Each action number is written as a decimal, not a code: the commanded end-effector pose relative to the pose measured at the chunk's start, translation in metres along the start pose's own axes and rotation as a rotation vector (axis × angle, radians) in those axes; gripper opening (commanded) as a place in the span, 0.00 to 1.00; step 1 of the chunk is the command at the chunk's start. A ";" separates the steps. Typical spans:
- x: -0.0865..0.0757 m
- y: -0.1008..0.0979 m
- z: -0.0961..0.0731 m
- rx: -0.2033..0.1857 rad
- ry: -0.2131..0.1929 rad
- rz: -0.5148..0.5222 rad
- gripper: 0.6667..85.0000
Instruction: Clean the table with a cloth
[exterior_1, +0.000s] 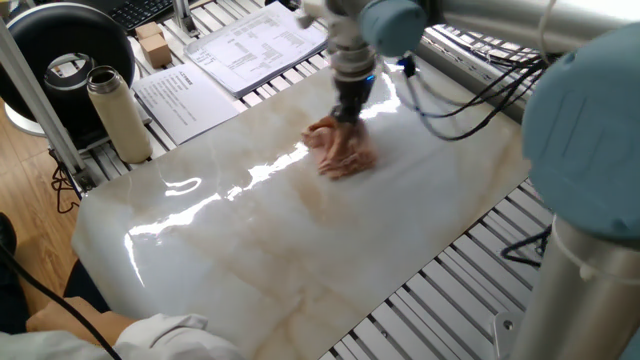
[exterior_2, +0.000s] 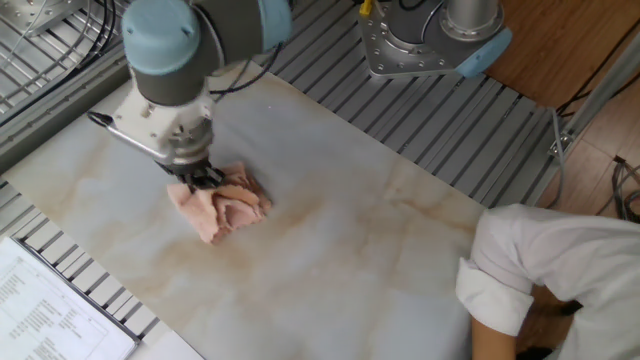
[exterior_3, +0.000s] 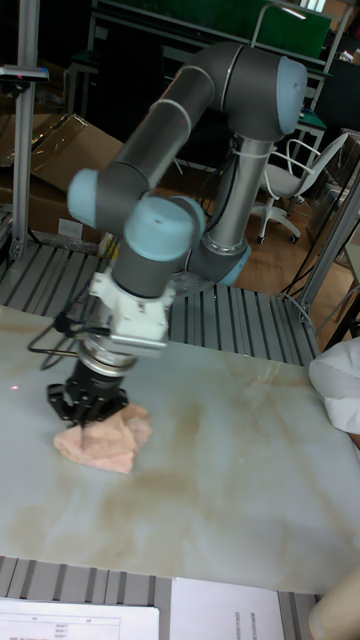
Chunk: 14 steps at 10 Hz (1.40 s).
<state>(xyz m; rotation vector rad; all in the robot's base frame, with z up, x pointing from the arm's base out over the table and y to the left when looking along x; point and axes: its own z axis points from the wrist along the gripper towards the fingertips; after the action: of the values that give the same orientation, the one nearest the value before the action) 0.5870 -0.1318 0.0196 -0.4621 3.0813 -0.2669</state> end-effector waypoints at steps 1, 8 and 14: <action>0.042 -0.072 0.014 -0.002 -0.037 -0.139 0.01; -0.019 0.048 -0.021 -0.061 -0.034 0.045 0.01; -0.007 0.037 -0.031 -0.063 -0.031 0.008 0.01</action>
<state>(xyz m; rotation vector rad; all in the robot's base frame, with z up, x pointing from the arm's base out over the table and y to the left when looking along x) 0.5853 -0.0715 0.0356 -0.4124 3.0635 -0.1646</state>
